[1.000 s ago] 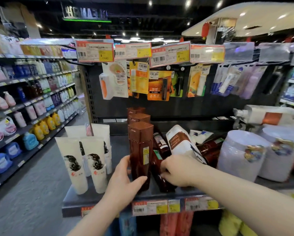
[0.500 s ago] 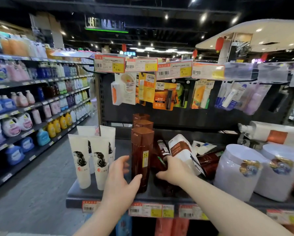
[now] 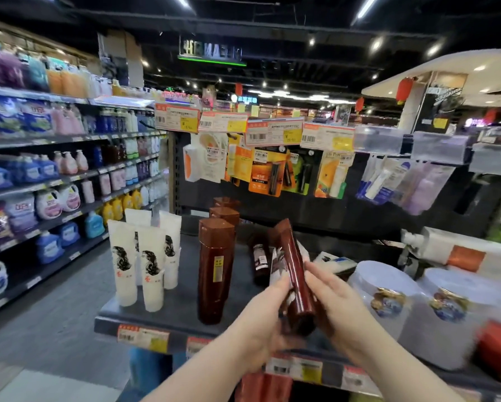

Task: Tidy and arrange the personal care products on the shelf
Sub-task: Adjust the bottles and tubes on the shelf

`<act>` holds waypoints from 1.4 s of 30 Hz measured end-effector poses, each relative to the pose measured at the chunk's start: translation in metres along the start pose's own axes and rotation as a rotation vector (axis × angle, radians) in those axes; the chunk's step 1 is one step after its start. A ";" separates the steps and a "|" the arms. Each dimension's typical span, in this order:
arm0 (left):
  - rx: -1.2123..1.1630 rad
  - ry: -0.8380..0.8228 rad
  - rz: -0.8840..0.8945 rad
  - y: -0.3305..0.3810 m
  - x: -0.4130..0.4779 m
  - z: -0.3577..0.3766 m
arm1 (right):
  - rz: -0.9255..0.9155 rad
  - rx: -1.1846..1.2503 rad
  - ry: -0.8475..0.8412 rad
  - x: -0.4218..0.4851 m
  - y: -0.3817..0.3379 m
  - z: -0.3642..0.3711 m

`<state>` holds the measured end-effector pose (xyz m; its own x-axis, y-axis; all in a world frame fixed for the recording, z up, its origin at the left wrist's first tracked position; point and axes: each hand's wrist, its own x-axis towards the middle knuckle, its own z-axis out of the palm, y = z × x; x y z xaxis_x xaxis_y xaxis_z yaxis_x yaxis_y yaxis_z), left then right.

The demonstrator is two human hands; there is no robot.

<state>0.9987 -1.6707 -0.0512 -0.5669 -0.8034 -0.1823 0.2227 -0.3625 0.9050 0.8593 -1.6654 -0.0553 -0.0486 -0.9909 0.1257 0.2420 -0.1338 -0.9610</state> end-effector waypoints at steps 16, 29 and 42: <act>0.321 0.237 0.394 -0.007 0.002 -0.010 | -0.027 -0.509 -0.036 0.030 -0.083 -0.001; -0.110 -0.247 0.187 0.017 0.005 -0.031 | 0.052 -0.273 -0.216 0.062 -0.100 0.023; 0.432 0.218 0.346 0.015 0.012 -0.032 | -0.032 -0.583 -0.181 0.071 -0.105 0.028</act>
<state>1.0207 -1.7006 -0.0525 -0.3324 -0.9357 0.1180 -0.0037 0.1264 0.9920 0.8579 -1.7226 0.0620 0.1308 -0.9804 0.1473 -0.3295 -0.1831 -0.9263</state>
